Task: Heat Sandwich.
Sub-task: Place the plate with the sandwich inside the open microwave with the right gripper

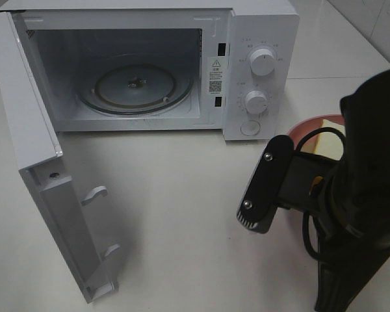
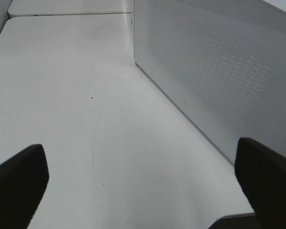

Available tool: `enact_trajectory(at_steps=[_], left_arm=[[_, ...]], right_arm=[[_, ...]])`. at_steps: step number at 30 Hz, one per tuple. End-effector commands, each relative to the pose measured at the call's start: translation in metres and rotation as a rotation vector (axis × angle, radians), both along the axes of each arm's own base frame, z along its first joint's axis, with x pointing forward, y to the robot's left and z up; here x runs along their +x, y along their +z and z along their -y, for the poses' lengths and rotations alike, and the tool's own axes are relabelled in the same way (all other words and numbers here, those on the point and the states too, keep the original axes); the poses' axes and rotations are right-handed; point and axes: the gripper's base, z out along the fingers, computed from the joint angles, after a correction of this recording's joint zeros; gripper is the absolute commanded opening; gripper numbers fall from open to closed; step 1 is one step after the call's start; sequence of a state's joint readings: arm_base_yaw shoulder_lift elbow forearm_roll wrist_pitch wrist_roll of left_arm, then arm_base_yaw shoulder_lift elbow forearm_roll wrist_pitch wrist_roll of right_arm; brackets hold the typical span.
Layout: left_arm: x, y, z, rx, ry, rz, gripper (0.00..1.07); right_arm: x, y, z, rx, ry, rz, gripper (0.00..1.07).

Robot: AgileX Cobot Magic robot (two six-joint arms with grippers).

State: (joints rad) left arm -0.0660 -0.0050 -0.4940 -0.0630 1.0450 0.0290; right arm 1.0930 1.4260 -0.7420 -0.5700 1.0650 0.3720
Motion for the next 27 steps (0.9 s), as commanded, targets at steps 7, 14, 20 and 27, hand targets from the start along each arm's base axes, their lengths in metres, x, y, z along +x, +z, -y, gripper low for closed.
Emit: enact_trajectory(at_steps=[7, 14, 20, 27], left_arm=[[-0.003, 0.0, 0.0, -0.001, -0.003, 0.027, 1.0], [-0.003, 0.0, 0.0, -0.001, -0.003, 0.027, 1.0], [-0.003, 0.0, 0.0, -0.001, -0.003, 0.027, 1.0], [-0.003, 0.0, 0.0, -0.001, -0.003, 0.027, 1.0]], right_arm=[[-0.013, 0.003, -0.009, -0.087, 0.21, 0.021, 0.0], [-0.015, 0.003, -0.014, -0.116, 0.349, -0.009, 0.0], [-0.014, 0.002, -0.02, -0.118, 0.488, -0.031, 0.0], [-0.014, 0.001, -0.024, -0.114, 0.579, -0.033, 0.01]])
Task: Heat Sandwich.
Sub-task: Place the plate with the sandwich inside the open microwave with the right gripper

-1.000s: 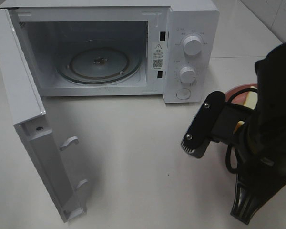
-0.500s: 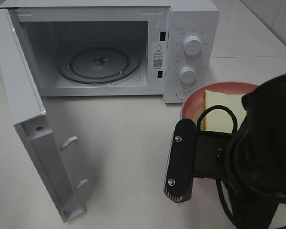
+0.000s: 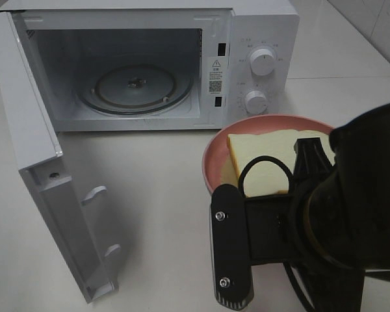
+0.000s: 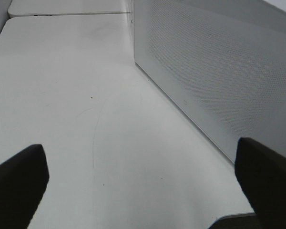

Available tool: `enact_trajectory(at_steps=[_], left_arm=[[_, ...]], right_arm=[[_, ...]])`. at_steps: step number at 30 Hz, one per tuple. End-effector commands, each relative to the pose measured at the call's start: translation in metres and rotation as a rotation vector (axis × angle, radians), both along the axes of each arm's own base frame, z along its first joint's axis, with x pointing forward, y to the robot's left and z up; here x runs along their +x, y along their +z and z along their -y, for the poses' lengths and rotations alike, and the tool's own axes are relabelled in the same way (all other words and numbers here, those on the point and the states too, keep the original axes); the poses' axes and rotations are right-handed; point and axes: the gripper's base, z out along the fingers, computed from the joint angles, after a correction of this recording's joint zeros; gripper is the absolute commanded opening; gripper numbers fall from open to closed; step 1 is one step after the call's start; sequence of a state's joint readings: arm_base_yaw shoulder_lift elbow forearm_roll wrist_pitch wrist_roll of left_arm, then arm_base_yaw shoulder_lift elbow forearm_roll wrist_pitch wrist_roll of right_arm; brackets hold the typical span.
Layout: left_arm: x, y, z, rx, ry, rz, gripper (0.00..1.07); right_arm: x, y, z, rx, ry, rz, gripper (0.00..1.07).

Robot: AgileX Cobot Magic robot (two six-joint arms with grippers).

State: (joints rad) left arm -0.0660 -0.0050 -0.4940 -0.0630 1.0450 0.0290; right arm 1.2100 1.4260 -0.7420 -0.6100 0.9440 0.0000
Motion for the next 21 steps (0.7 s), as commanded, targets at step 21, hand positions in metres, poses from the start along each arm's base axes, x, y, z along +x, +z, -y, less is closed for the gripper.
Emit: enact_trajectory(at_steps=[21], left_arm=[[-0.003, 0.0, 0.0, -0.001, -0.003, 0.027, 1.0]], right_arm=[[0.03, 0.001, -0.005, 0.001, 0.411, 0.028, 0.0]])
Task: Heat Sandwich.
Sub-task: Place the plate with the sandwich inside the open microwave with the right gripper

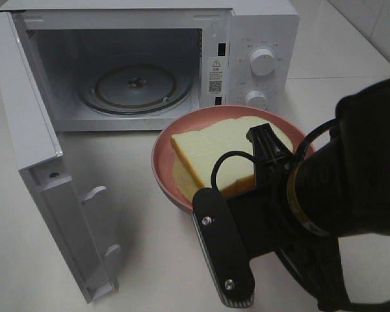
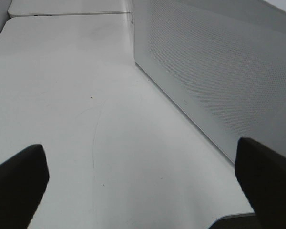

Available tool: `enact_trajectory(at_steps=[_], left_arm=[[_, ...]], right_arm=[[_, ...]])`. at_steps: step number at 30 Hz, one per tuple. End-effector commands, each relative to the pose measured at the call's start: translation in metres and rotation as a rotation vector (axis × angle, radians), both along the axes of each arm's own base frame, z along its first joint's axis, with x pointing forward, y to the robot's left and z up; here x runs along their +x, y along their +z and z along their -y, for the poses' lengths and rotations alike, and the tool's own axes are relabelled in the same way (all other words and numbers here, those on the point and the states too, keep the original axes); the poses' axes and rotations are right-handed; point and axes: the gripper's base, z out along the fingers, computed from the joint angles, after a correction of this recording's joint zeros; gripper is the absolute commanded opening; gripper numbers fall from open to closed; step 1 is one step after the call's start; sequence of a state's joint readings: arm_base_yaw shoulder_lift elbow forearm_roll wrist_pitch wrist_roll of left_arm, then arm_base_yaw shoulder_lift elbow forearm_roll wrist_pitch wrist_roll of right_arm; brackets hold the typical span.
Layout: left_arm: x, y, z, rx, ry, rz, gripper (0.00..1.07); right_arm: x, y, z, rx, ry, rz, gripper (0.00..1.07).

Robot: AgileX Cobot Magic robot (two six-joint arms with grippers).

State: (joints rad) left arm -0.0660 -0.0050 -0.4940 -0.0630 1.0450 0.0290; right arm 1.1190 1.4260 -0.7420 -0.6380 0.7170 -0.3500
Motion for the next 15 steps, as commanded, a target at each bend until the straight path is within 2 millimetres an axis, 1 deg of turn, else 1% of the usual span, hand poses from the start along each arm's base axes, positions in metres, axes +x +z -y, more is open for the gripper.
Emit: enact_trajectory(at_steps=[1, 3, 4, 5, 8, 15], left_arm=[[-0.003, 0.0, 0.0, -0.001, -0.003, 0.027, 1.0], [-0.003, 0.0, 0.0, -0.001, -0.003, 0.027, 1.0], [-0.003, 0.0, 0.0, -0.001, -0.003, 0.027, 1.0], [-0.003, 0.0, 0.0, -0.001, -0.003, 0.027, 1.0], [-0.003, 0.0, 0.0, -0.001, -0.003, 0.027, 1.0], [-0.003, 0.0, 0.0, -0.001, -0.003, 0.027, 1.0]], right_arm=[[0.016, 0.001, 0.006, -0.016, 0.092, 0.032, 0.0], [0.022, 0.001, 0.009, -0.023, 0.122, 0.034, 0.0], [0.028, 0.001, 0.012, -0.032, 0.163, 0.033, 0.0], [0.028, 0.001, 0.012, -0.032, 0.163, 0.033, 0.0], [0.037, 0.001, 0.016, -0.026, 0.236, 0.017, 0.0], [0.047, -0.001, 0.024, -0.012, 0.319, -0.02, 0.0]])
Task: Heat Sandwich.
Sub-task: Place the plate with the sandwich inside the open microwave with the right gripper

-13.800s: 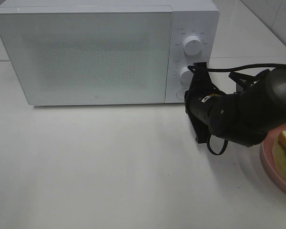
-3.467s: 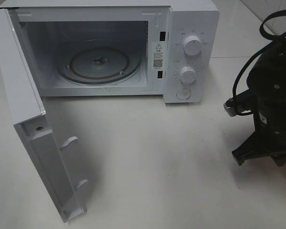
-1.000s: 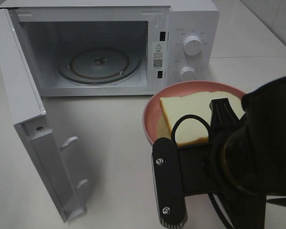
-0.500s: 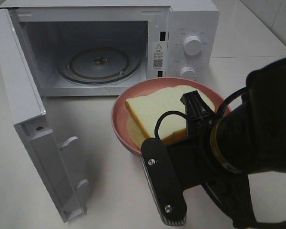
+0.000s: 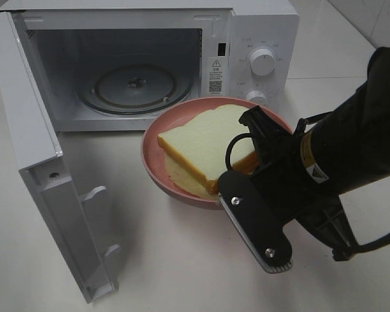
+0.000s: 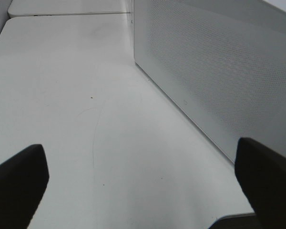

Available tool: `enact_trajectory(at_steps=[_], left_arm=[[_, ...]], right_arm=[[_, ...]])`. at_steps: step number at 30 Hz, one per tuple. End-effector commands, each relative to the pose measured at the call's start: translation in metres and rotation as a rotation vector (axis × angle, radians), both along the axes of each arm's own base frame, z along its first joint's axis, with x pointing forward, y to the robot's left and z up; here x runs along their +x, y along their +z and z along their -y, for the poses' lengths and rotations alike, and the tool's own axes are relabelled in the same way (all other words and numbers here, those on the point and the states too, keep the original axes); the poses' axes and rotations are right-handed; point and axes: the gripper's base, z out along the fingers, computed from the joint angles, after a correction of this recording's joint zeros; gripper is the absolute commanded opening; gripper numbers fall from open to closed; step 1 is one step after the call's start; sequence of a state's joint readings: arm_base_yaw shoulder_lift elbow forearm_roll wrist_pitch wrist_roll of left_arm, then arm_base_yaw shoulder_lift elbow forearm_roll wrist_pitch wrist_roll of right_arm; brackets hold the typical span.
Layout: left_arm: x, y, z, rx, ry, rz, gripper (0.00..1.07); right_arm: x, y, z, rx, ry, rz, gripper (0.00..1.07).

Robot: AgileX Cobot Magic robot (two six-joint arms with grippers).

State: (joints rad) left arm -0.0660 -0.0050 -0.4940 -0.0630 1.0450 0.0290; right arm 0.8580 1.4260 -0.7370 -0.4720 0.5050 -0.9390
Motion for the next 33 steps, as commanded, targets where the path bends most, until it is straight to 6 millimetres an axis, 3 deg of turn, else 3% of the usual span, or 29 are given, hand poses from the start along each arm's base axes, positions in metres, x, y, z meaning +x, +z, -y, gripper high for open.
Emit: enact_trajectory(at_steps=[1, 15, 20, 33], left_arm=[[-0.003, 0.0, 0.0, -0.001, -0.003, 0.027, 1.0], [-0.003, 0.0, 0.0, -0.001, -0.003, 0.027, 1.0], [-0.003, 0.0, 0.0, -0.001, -0.003, 0.027, 1.0], [-0.003, 0.0, 0.0, -0.001, -0.003, 0.027, 1.0]], right_arm=[[0.006, 0.001, 0.004, 0.013, 0.071, -0.001, 0.0], [0.027, 0.0, 0.029, 0.019, 0.213, -0.041, 0.0], [0.033, 0.001, 0.032, 0.086, 0.215, -0.033, 0.0], [0.034, 0.001, 0.034, 0.051, 0.213, -0.013, 0.0]])
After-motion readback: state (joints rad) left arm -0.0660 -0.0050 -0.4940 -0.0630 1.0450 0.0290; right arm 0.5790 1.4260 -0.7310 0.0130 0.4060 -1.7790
